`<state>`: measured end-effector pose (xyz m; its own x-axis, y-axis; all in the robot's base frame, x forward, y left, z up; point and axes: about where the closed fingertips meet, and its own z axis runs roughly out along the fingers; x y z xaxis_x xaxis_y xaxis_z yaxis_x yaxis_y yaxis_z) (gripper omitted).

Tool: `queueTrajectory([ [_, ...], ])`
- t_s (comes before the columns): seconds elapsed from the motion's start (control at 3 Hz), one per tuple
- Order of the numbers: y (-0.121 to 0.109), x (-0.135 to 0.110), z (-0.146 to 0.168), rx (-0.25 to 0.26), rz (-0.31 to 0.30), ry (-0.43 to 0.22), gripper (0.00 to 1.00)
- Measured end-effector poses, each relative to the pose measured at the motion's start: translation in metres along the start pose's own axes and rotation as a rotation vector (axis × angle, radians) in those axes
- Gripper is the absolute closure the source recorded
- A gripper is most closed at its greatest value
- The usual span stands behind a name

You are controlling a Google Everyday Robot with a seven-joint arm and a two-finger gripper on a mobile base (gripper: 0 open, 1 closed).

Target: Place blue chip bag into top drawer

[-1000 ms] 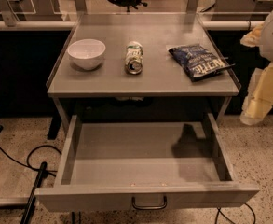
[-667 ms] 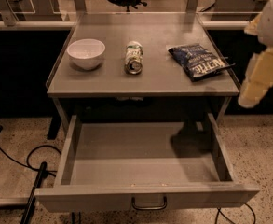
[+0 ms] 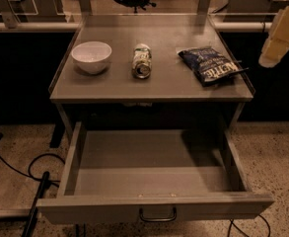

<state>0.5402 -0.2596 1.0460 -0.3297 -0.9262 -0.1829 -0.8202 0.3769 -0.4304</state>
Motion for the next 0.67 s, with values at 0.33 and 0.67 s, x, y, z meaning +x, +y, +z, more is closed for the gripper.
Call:
queueTrajectory([
  [0.33, 0.0, 0.0, 0.0, 0.0, 0.0, 0.0, 0.0],
  [0.67, -0.01, -0.011, 0.02, 0.01, -0.011, -0.023, 0.0],
])
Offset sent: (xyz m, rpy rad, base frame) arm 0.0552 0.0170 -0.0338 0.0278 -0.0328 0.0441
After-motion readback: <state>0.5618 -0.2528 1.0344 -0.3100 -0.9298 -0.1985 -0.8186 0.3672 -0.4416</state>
